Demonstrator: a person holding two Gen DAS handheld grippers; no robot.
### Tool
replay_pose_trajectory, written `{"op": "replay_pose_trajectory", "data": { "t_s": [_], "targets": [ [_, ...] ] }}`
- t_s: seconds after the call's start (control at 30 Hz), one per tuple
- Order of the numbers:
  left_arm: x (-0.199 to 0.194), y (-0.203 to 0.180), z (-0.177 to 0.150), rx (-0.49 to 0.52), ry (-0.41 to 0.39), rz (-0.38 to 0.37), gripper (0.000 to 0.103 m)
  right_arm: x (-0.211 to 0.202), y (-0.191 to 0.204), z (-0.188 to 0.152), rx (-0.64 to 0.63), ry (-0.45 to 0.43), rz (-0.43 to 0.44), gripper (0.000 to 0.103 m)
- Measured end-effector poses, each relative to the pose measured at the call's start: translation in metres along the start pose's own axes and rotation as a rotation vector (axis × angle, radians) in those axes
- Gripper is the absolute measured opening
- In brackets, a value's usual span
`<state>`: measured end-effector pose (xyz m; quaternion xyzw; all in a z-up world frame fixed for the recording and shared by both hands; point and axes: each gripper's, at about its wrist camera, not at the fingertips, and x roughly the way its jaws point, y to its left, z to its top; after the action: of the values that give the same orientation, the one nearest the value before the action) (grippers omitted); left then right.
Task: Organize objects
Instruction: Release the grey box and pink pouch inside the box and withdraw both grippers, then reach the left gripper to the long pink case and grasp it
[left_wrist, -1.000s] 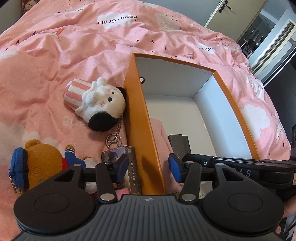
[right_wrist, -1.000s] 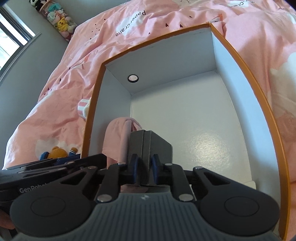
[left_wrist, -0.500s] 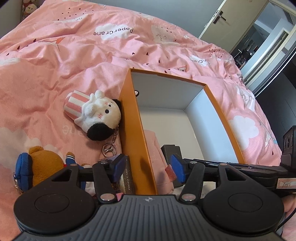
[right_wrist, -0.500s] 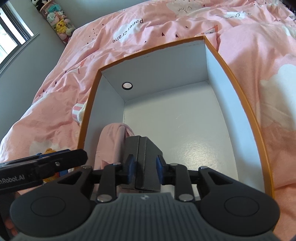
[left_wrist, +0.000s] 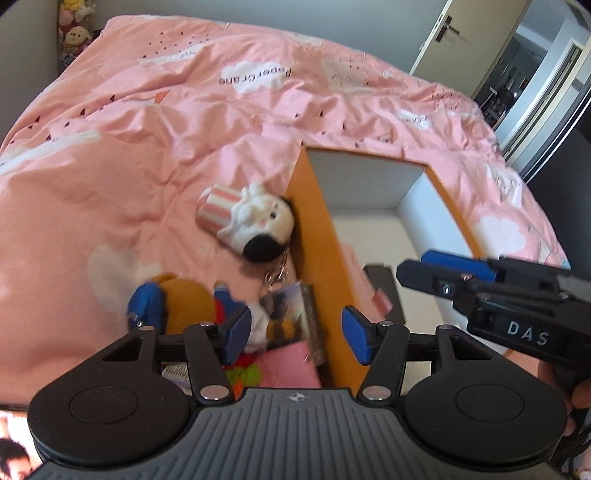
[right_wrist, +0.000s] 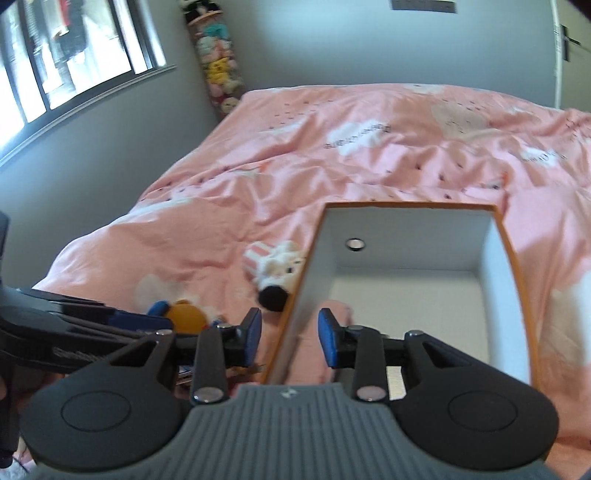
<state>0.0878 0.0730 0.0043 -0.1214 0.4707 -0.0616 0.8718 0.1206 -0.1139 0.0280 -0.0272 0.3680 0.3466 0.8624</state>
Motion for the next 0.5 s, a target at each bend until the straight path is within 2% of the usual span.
{"op": "replay_pose_trajectory", "data": {
  "t_s": [0.03, 0.17, 0.5],
  "targets": [
    [-0.001, 0.002, -0.005, 0.001, 0.009, -0.002, 0.065, 0.0, 0.008, -0.002, -0.02, 0.008, 0.005, 0.028],
    [0.002, 0.005, -0.023, -0.01, 0.042, -0.013, 0.062, 0.0, 0.026, -0.013, -0.056, 0.017, -0.034, 0.021],
    [0.016, -0.008, -0.059, 0.013, 0.09, 0.009, 0.062, -0.028, 0.032, -0.061, -0.044, 0.056, -0.093, 0.022]
  ]
}}
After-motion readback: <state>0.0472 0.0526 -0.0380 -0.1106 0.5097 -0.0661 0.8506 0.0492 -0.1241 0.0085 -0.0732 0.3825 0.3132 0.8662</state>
